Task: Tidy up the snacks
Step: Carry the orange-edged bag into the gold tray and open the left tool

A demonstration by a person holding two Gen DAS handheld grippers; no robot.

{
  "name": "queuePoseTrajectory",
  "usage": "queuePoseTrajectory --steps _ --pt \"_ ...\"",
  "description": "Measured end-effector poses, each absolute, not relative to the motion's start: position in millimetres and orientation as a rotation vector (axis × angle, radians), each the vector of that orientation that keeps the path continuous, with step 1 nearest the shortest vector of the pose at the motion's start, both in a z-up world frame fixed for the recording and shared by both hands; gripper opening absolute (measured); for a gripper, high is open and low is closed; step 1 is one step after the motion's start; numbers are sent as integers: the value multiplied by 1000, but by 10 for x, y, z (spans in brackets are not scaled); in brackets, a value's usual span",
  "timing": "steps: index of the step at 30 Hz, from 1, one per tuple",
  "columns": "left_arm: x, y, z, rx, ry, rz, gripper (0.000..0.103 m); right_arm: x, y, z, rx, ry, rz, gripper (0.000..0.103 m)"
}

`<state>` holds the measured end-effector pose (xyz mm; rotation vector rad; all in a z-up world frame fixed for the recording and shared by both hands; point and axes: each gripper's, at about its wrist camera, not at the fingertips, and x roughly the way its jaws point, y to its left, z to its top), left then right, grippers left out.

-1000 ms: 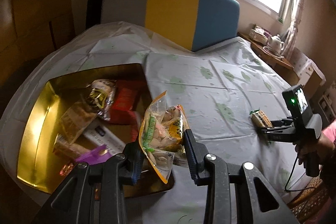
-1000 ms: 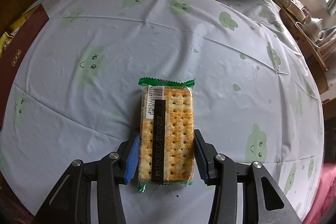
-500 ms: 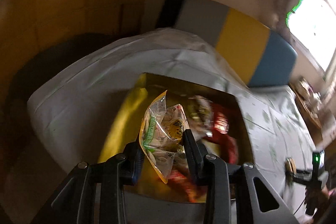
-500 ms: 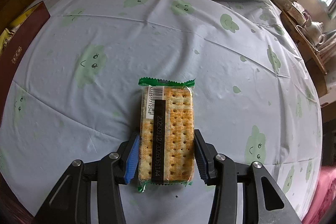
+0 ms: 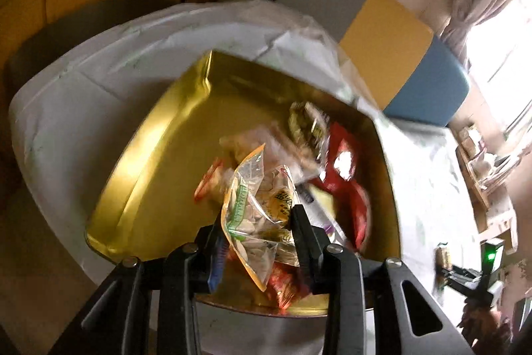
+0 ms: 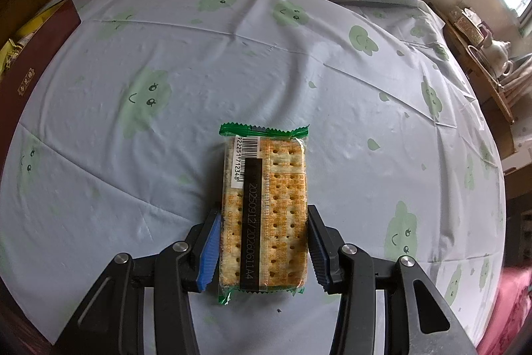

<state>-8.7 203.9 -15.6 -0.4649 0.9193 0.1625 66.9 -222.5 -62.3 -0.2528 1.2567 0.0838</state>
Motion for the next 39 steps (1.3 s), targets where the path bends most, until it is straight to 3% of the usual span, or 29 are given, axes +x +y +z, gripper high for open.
queuePoseTrajectory --steps 8,19,39 --pt "-122 2079 -229 -374 958 258 41 666 -2211 -611 -267 1256 82 47" --pt "-237 2013 -27 -214 875 338 41 654 -2198 -598 -273 1254 77 48" --pt "-236 1601 -15 -160 870 219 41 622 -2175 -575 -289 1251 68 46"
